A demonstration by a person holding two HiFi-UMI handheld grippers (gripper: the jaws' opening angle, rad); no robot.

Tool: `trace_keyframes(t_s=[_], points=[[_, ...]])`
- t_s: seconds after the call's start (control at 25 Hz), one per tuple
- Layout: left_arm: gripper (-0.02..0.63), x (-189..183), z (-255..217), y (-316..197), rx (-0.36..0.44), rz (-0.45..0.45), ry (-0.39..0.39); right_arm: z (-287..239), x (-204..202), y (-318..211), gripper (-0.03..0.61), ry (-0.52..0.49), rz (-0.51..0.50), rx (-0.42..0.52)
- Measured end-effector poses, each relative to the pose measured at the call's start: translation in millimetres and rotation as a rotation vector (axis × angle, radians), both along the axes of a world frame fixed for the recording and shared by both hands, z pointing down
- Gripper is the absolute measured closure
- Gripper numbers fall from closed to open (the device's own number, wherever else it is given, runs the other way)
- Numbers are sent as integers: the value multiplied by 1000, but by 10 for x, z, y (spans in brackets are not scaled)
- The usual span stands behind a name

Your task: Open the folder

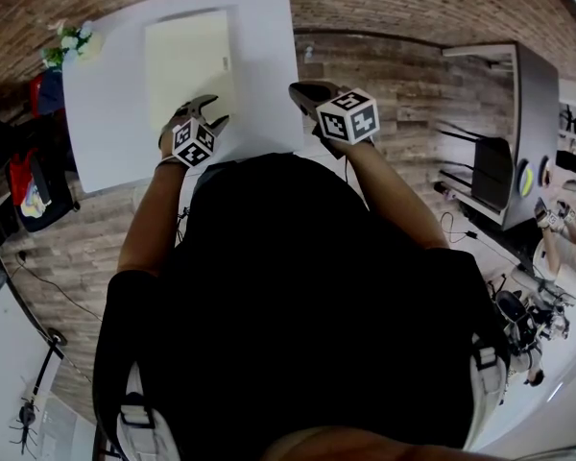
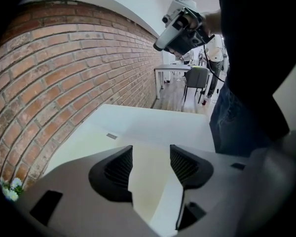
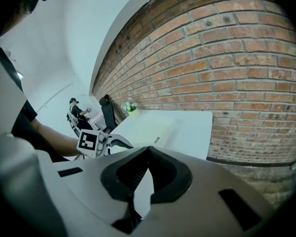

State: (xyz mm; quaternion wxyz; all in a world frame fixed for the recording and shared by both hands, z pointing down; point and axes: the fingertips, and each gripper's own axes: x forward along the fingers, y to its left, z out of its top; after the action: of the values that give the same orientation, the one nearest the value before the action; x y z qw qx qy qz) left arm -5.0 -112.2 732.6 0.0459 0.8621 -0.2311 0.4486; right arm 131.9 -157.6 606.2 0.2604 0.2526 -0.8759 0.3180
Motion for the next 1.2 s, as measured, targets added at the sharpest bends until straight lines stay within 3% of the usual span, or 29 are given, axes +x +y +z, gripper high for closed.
trace_keyframes(t_s=[0.48,0.76,1.2], points=[[345,76,257,154,-8,30,-64,54,-1,72,554,8,-11,-23],[310,93,398,174,95,115,-184,104,13,179,554,10,-21,-46],[327,-4,529,75,196,110,-315,124,126,236,554,19,-25,-62]])
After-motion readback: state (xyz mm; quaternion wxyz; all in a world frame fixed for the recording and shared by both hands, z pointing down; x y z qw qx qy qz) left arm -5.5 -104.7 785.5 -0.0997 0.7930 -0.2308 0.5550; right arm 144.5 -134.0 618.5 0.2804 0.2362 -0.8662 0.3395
